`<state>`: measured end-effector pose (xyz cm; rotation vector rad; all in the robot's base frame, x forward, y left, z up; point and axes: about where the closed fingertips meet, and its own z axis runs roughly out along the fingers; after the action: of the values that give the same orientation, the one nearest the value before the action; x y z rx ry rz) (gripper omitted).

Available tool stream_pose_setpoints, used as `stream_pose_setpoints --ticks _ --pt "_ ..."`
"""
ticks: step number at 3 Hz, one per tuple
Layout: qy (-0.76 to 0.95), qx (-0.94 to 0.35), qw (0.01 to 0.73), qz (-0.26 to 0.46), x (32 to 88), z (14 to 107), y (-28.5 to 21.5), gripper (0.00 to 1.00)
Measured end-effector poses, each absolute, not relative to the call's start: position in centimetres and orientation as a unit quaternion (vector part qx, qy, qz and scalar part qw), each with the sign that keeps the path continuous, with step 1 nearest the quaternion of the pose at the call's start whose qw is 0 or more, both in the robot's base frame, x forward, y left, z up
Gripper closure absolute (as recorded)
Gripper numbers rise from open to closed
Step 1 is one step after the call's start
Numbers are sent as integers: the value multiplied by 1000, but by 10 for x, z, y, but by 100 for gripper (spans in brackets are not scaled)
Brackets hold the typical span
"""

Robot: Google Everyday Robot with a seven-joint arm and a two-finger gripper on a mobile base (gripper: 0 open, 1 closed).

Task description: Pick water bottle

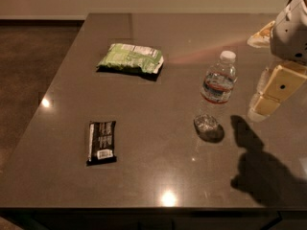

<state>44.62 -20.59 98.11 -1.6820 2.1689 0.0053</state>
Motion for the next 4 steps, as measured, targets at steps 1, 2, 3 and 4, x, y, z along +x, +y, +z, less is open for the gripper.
stream_pose_setpoints --ticks 1,2,3,4 --pt "768 -588 248 49 459 979 -193 0" --pt "762 -573 291 86 471 973 -177 0" --pt "764 -553 311 113 480 960 -171 0" --pt "765 -539 322 143 486 954 -166 17"
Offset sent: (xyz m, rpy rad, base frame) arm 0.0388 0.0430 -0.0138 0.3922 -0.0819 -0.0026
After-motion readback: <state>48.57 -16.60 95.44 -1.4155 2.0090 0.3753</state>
